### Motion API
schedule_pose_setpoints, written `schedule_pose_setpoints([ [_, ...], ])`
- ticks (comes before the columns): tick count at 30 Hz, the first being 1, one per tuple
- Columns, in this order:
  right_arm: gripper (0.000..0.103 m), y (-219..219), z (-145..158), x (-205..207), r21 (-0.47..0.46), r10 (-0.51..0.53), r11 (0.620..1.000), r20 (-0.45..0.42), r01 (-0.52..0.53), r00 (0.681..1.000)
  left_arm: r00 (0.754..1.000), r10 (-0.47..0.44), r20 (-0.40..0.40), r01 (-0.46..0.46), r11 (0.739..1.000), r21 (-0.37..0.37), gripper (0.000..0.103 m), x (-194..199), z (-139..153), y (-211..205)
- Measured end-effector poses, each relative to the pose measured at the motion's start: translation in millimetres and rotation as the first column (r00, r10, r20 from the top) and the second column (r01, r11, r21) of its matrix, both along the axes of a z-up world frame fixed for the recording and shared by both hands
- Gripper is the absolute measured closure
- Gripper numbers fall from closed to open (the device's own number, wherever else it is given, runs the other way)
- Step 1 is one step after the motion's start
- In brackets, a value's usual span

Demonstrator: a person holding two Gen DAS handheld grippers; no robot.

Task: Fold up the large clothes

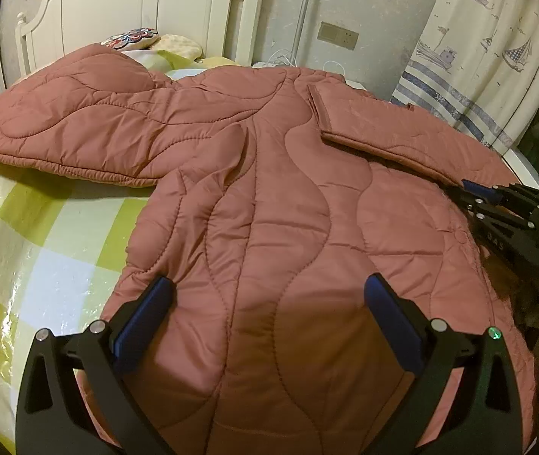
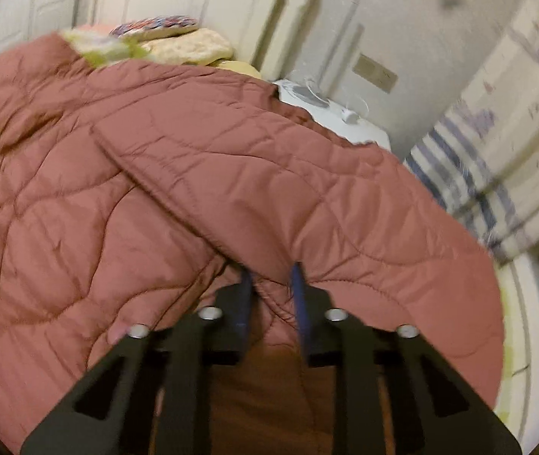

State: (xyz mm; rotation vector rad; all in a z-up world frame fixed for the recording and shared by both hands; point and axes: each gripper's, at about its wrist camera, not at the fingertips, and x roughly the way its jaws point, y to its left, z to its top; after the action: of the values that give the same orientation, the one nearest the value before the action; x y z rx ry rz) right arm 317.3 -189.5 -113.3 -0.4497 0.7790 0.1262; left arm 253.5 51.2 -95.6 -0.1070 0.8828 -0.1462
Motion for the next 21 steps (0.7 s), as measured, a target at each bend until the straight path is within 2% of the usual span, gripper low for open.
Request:
schedule_pose_setpoints([
  [4, 0.091, -3.9, 13.7, -34.3, -0.023, 0.048, 0.999, 0.063, -0.047, 0.997, 1.0, 0.0, 0.0, 0.0, 1.0, -0.001, 0.002, 0.3, 0.1, 0.3],
  [7, 0.088, -11.5, 8.3, -54.8, -0.023, 0.094, 0.995, 0.029, -0.094, 0.995, 1.0, -0.001, 0.0, 0.001, 1.0, 0.0, 0.002, 0.3, -0.1, 0.4],
  [10, 0.082, -16.2, -2.8, -57.5, -0.022, 0.093, 0.995, -0.01, -0.093, 0.996, 1.0, -0.001, 0.0, 0.001, 1.0, 0.002, 0.002, 0.3, -0.5, -0.7],
  [12, 0.081, -19.1, 4.1, -60.3, 0.011, 0.092, 0.996, -0.03, -0.091, 0.995, 1.0, 0.0, 0.002, 0.0, 1.0, -0.003, 0.002, 0.8, -0.6, -1.3],
  [14, 0.075, -29.4, 17.6, -64.6, 0.096, 0.103, 0.991, -0.047, -0.098, 0.994, 1.0, 0.001, 0.003, -0.001, 1.0, -0.007, 0.002, 0.9, -1.4, -1.8],
  [15, 0.066, -41.8, 28.7, -67.3, 0.156, 0.093, 0.984, -0.025, -0.088, 0.995, 1.0, 0.0, 0.002, 0.0, 1.0, -0.004, 0.002, 1.3, -1.5, -1.9],
  [16, 0.058, -55.0, 37.2, -67.3, 0.207, 0.062, 0.976, -0.004, -0.06, 0.998, 1.0, 0.0, 0.002, 0.0, 1.0, -0.001, 0.002, 1.3, -1.6, -1.2],
  [19, 0.058, -104.8, 53.1, -60.6, 0.33, -0.112, 0.94, 0.053, 0.088, 0.992, 1.0, -0.001, 0.002, 0.001, 1.0, 0.001, 0.002, 2.1, -2.4, -0.1],
  [21, 0.058, -142.0, 47.0, -48.5, 0.385, -0.243, 0.896, 0.011, 0.22, 0.97, 1.0, -0.001, 0.002, 0.001, 1.0, 0.001, 0.002, 1.4, -2.3, -1.0],
])
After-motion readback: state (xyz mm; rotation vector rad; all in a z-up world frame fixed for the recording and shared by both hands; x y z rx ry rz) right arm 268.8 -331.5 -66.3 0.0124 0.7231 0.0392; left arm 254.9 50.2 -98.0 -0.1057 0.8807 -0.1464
